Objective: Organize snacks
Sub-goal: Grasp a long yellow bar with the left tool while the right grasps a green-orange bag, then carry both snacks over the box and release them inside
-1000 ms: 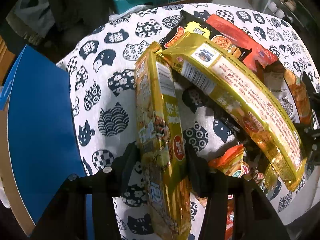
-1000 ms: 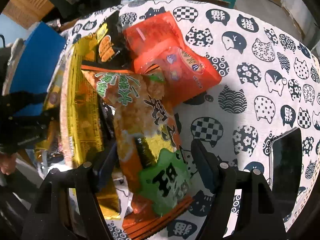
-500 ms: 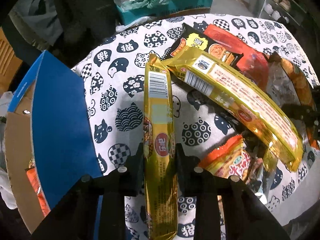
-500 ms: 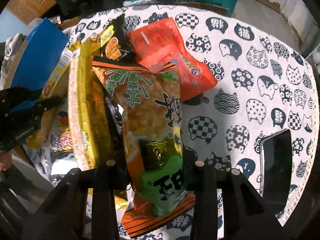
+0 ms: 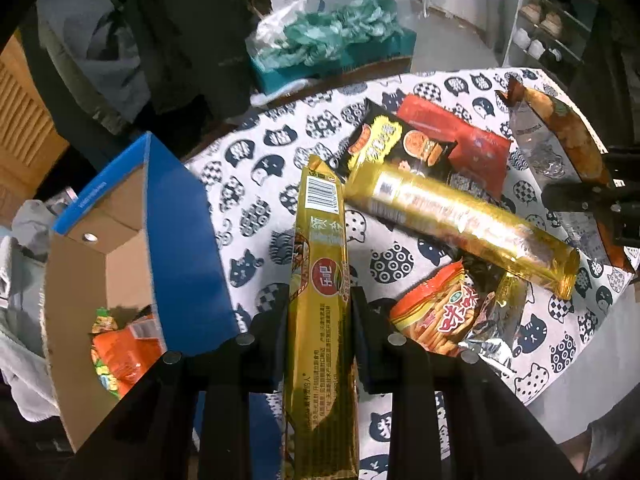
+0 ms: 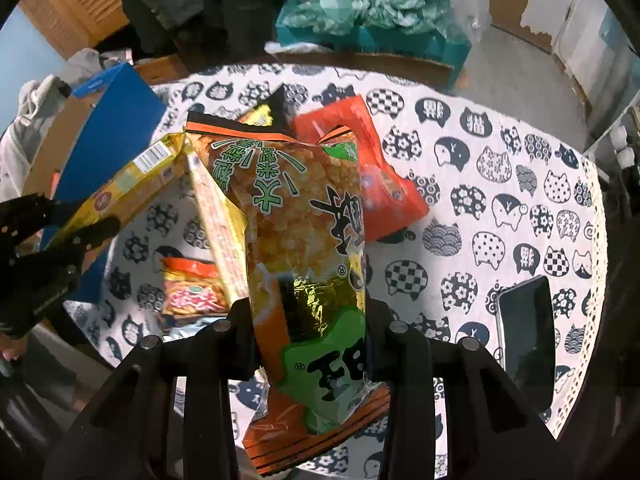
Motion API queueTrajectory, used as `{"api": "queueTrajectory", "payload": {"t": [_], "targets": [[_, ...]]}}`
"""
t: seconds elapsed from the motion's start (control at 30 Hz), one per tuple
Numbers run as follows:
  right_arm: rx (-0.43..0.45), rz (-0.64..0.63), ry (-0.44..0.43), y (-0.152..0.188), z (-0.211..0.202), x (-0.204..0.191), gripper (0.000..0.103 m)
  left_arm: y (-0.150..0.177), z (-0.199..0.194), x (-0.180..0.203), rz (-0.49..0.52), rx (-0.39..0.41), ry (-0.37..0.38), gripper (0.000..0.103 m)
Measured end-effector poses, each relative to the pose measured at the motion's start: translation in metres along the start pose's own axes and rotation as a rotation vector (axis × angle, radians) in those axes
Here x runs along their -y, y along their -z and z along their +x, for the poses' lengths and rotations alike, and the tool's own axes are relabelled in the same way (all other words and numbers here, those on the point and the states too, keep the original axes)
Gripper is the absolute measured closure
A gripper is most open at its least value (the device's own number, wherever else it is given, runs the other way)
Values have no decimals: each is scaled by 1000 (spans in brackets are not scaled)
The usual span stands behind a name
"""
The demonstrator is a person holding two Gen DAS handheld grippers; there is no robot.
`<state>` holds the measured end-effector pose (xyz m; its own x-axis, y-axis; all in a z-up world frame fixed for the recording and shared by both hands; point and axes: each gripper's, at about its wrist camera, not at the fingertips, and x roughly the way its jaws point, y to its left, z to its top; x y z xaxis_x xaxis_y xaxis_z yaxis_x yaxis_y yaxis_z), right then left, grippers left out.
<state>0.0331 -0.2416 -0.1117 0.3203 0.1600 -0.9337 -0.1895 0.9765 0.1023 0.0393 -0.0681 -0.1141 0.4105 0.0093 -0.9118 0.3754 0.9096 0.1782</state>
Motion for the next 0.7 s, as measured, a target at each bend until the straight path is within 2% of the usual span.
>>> {"api": "queueTrajectory", "payload": {"t": [0.7], "targets": [[67,-54,-14,-17,-29,-49,67,11,-66,-42,-53,177,-34,75]]}}
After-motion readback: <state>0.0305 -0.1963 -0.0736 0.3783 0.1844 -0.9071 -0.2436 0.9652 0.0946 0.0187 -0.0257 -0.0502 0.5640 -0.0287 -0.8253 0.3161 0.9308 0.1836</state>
